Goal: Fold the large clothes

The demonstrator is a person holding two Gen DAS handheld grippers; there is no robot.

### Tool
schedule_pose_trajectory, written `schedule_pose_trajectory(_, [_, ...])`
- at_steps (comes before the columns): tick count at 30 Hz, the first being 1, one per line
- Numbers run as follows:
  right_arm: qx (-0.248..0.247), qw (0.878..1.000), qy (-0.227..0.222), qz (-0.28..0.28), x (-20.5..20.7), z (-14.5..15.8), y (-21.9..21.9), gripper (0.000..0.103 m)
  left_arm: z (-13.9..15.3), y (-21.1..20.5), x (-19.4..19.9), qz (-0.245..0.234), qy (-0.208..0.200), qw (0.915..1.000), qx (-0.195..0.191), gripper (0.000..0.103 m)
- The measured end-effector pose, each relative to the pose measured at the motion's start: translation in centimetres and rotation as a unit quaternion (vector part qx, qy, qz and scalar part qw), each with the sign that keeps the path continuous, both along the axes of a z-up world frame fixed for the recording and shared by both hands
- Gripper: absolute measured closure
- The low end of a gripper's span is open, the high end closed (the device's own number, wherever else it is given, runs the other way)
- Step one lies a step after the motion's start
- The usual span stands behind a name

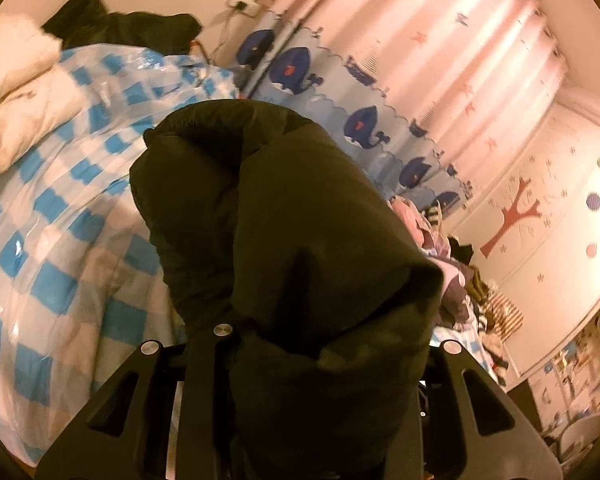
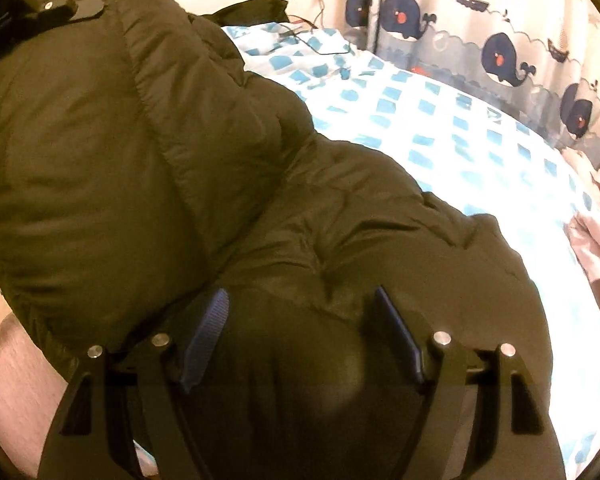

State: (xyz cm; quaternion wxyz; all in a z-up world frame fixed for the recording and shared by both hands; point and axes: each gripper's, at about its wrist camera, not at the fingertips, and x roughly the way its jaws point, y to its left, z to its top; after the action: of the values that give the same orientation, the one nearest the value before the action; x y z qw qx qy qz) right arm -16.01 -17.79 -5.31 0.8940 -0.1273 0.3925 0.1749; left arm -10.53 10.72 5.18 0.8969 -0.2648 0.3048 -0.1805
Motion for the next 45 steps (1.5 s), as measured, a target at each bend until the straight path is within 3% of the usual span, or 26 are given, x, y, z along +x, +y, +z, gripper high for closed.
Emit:
schedule_pose_trajectory(11, [0.029, 0.999, 0.007, -0.018, -1.5, -0.4, -1.5, 0.030, 1.7, -5.1, -0.1, -0.034, -0.014, 0.9989, 0.029, 0.076])
schedule_pose_trajectory(28, [0.021, 0.999, -0.029, -0.023, -1.5, 0.9, -1.3, 0.028, 1.7, -5.8, -0.3, -0.036, -0.012, 0.9988, 0.032, 0.076])
schedule_pose_trajectory(34, [0.029, 0.998, -0.032, -0.037, 1.1, 1.5, -1.4, 0.025, 1.6, -5.3, -0.3, -0.032, -0.011, 0.9991, 0.027, 0.076])
schedule_pose_trajectory(37, [0.038, 0.998, -0.008, -0.053, 4.1, 0.8, -1.4, 0.024, 1.4, -4.9, -0.4, -0.028, -0.009, 0.9994, 0.021, 0.076])
schedule_pose_trajectory(39, [-0.003, 0.998, 0.046, -0.032, 5.7, -1.9, 0.2, 0.019, 1.4, -4.6, -0.4, -0.026, -0.007, 0.9995, 0.016, 0.076])
schedule_pose_trajectory(41, [-0.042, 0.998, 0.045, -0.013, 5.6, -3.1, 1.6, 0.017, 1.3, -4.3, -0.4, -0.024, -0.004, 0.9996, 0.017, 0.076])
schedule_pose_trajectory(43, [-0.005, 0.999, 0.047, -0.017, 5.9, -2.0, 0.6, 0.017, 1.2, -3.9, -0.5, -0.022, -0.006, 0.9996, 0.017, 0.076])
schedule_pose_trajectory(45, [0.011, 0.999, 0.018, -0.033, 6.4, -0.4, -0.1, 0.017, 0.9, -3.3, -0.5, -0.016, -0.004, 0.9998, 0.012, 0.076])
